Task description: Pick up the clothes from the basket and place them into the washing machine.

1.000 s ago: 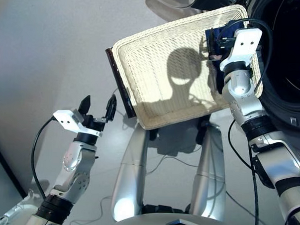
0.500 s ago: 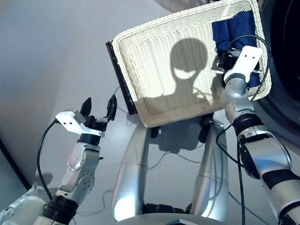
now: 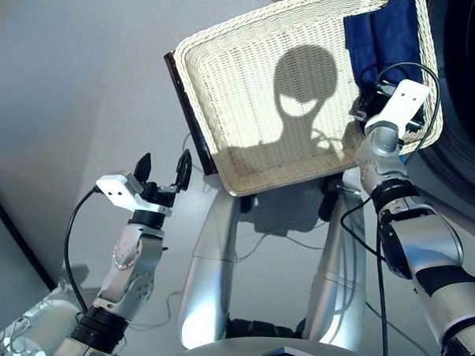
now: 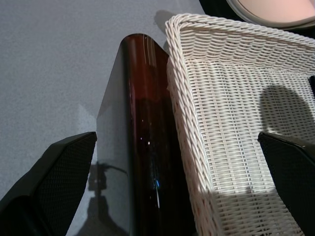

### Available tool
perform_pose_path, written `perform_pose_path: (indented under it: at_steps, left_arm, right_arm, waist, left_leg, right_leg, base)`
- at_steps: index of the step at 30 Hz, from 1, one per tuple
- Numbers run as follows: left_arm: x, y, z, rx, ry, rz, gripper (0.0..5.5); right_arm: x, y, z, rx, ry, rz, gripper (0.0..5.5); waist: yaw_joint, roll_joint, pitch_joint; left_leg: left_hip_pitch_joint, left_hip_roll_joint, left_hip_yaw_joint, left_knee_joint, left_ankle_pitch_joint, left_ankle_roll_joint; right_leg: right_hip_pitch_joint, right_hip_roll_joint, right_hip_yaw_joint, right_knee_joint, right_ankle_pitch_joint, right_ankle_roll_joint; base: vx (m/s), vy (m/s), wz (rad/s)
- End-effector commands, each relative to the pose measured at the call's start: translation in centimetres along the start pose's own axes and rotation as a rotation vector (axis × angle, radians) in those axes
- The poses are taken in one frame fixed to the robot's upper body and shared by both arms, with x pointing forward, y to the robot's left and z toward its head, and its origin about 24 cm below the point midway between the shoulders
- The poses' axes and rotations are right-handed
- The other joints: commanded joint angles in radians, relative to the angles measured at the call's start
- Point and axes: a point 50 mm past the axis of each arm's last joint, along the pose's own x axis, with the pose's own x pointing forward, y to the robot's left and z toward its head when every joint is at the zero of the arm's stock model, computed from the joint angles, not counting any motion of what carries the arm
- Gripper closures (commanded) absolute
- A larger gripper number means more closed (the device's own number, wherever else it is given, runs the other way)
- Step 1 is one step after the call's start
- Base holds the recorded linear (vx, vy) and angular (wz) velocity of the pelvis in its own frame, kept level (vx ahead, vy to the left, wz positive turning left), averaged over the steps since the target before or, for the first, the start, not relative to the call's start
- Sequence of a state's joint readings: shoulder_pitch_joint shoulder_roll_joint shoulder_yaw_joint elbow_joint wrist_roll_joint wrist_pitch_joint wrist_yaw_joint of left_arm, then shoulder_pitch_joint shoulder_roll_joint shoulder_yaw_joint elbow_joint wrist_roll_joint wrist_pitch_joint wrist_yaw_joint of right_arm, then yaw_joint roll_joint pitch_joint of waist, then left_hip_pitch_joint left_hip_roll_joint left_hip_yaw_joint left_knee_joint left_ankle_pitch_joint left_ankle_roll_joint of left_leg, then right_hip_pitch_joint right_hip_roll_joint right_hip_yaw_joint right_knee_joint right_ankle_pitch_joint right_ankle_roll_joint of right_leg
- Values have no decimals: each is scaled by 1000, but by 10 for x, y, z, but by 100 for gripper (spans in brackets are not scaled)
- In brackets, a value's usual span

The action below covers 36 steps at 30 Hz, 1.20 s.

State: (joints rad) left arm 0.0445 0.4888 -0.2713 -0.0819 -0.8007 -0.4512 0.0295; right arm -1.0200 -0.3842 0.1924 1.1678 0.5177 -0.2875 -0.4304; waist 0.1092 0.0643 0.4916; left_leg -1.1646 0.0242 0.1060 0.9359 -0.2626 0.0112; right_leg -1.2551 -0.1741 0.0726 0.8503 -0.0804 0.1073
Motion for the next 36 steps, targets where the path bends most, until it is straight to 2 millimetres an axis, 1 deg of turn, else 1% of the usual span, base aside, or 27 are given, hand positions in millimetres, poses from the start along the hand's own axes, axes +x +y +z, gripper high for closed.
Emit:
perform_pose_path:
  at_steps: [1,2,7,9,16,17,19,20,22,23,27,36]
  left_arm:
    - [-3,-9,20,13,-91,-71,0]
    - [-3,-9,20,6,-90,-74,0]
    - [-5,-8,21,-24,-86,-78,0]
    - [-6,-8,24,-28,-91,-86,0]
    - [-6,-10,31,-31,-111,-110,0]
    - [-6,-10,32,-32,-112,-112,0]
    - [-6,-11,33,-37,-116,-117,0]
    - [-6,-11,34,-39,-116,-118,0]
    - [-7,-11,35,-45,-120,-123,0]
    - [-7,-11,35,-46,-119,-126,0]
    - [-7,-12,35,-51,-115,-134,0]
    - [-7,-11,36,-64,-118,-125,0]
  right_arm:
    - [6,-12,1,12,11,16,0]
    - [8,-16,1,5,19,13,0]
    - [19,-47,9,6,50,-94,0]
    - [24,-61,16,6,45,-132,0]
    - [34,-94,39,-70,26,-215,0]
    - [36,-98,43,-90,23,-221,32]
    - [37,-104,48,-109,17,-234,63]
    - [38,-108,51,-115,12,-240,142]
    - [39,-111,56,-133,0,-237,434]
    - [39,-111,58,-143,-6,-231,550]
    - [40,-112,59,-176,-6,-201,550]
    - [40,-100,56,-257,-10,-113,550]
  waist:
    - [4,19,-62]
    - [6,20,-63]
    - [22,29,-66]
    - [30,34,-67]
    - [42,40,-62]
    - [44,42,-61]
    - [46,45,-59]
    - [47,45,-59]
    - [48,47,-57]
    - [48,48,-55]
    - [46,47,-52]
    - [42,41,-60]
  left_leg:
    - [-51,-43,47,-83,79,13]
    - [-53,-43,46,-83,79,13]
    - [-65,-47,42,-77,79,12]
    - [-71,-48,41,-75,80,12]
    - [-83,-47,38,-73,85,9]
    - [-85,-47,36,-74,86,9]
    - [-91,-48,34,-72,88,9]
    - [-93,-47,33,-72,90,8]
    - [-97,-46,32,-73,93,7]
    - [-99,-47,32,-72,94,6]
    - [-106,-46,28,-66,98,5]
    - [-119,-46,25,-63,100,4]
  right_leg:
    - [4,3,-60,12,-43,-50]
    - [2,3,-60,14,-43,-50]
    - [-12,0,-57,26,-46,-51]
    - [-18,0,-57,30,-46,-50]
    - [-31,-2,-59,38,-48,-51]
    - [-34,-2,-58,39,-48,-51]
    - [-39,-1,-60,41,-47,-51]
    - [-41,-1,-60,42,-47,-51]
    - [-45,-1,-60,42,-46,-51]
    - [-47,1,-60,43,-47,-52]
    - [-53,4,-62,54,-49,-56]
    - [-67,7,-65,55,-48,-59]
  base:
    - [0,0,0]
    - [0,0,0]
    - [0,0,0]
    - [0,0,0]
    - [0,0,0]
    - [0,0,0]
    - [0,0,0]
    - [0,0,0]
    - [0,0,0]
    - [0,0,0]
    - [0,0,0]
    - [0,0,0]
